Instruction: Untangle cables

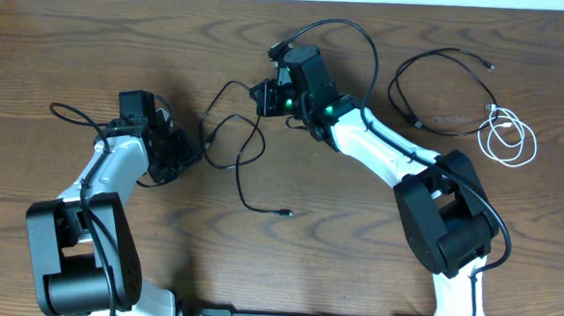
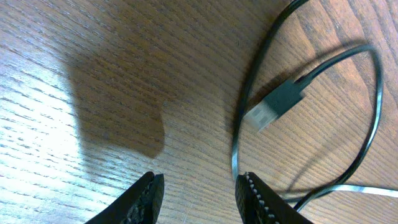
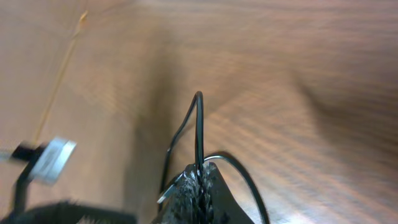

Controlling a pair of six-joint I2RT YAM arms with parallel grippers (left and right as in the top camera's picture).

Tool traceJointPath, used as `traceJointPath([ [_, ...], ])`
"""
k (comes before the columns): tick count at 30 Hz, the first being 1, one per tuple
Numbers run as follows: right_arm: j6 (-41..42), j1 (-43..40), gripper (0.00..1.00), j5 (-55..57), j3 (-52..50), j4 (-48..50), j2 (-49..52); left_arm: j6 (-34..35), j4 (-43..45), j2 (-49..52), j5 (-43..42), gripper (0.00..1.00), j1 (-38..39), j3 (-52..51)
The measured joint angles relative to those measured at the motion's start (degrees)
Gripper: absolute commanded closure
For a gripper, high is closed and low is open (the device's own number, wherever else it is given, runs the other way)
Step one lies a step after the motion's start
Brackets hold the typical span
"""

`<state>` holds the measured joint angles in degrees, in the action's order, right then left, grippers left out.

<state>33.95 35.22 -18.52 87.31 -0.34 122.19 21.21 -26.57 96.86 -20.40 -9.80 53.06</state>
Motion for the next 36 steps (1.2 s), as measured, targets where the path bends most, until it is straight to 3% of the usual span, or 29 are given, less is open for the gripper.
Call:
traceJointPath([
  [2,0.63,0.22,0.94,3.52,0.00,-0.04,0.00,-0.02,0.00,0.00,0.02,0.57,0.00,0.00],
  [7,1.79,1.84,0.31,10.43,0.00,-2.21,0.00,0.00,0.00,0.00,0.00,0.57,0.00,0.00],
  [8,1.75,2.25,0.28,11.39,0.00,-3.13,0.00,-0.02,0.00,0.00,0.00,0.57,0.00,0.00],
  [9,1.38,2.43,0.27,11.85,0.00,-3.98,0.00,-0.02,0.02,0.00,0.00,0.57,0.00,0.00],
  [14,-1.18,3.21,0.51,13.49,-0.02,-13.90,0.00,0.02,-0.04,0.00,0.22,0.57,-0.07,0.00],
  [15,-1.60,3.23,0.52,13.44,-0.07,-16.52,0.00,0.09,-0.07,0.00,0.44,0.57,-0.17,0.00],
  [22,-3.37,3.23,0.50,8.81,-0.09,-32.76,0.00,1.73,-0.72,0.00,2.29,0.58,-2.51,0.00],
  [28,-6.86,3.67,0.61,-1.46,-0.09,-39.41,0.00,2.62,-1.62,0.00,2.64,0.57,-4.46,0.00],
  [36,-8.37,8.41,0.50,-6.84,-0.09,-39.36,0.00,2.82,-1.75,0.00,2.73,0.57,-4.83,0.00],
])
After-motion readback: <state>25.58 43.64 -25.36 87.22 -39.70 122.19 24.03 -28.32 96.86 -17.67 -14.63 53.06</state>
